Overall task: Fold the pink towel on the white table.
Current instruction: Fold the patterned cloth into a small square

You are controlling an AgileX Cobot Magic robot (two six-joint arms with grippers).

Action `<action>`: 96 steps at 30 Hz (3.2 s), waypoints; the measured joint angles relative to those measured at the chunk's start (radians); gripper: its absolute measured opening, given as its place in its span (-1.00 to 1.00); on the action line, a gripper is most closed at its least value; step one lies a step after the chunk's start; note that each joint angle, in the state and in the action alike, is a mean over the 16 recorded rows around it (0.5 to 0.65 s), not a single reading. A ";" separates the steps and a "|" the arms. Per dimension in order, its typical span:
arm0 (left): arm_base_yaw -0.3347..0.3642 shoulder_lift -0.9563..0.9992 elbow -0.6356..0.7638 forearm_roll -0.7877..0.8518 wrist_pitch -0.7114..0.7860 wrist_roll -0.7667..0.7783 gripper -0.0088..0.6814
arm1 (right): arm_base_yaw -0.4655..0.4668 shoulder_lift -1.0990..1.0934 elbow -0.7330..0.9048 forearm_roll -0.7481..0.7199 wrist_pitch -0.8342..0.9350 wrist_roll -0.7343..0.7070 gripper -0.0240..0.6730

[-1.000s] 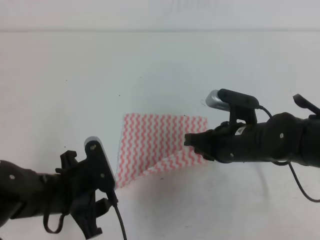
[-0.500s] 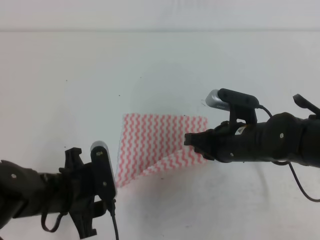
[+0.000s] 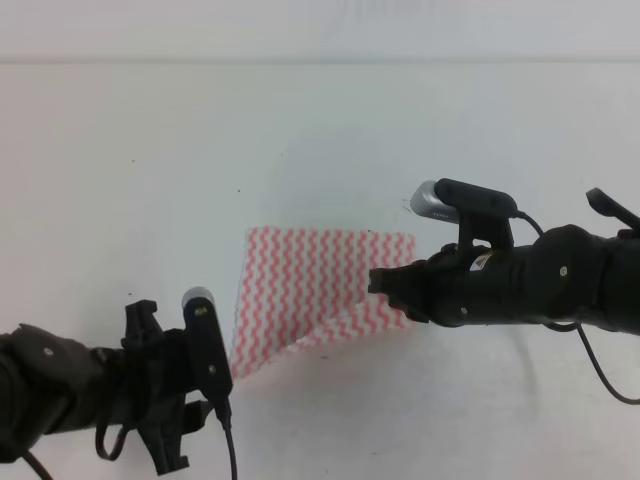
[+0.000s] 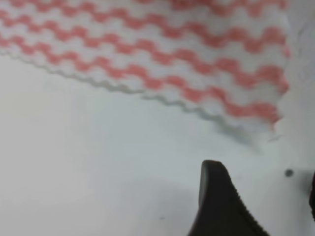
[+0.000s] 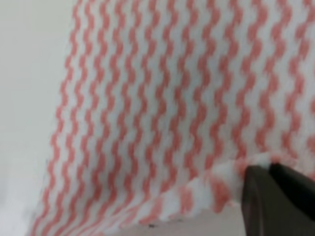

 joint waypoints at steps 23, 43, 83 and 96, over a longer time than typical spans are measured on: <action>0.000 0.054 -0.061 -0.039 0.005 0.040 0.03 | 0.000 0.002 0.000 0.003 -0.054 0.004 -0.98; 0.000 0.132 -0.114 -0.048 0.000 0.062 -0.19 | 0.000 0.002 0.000 0.004 -0.058 0.004 -0.98; 0.000 0.105 -0.222 -0.286 -0.048 0.033 -0.99 | 0.000 0.001 0.000 0.004 -0.065 0.004 -0.98; 0.000 0.176 -0.302 -0.311 -0.078 0.002 -0.98 | -0.016 0.002 0.000 0.005 -0.101 0.004 -0.98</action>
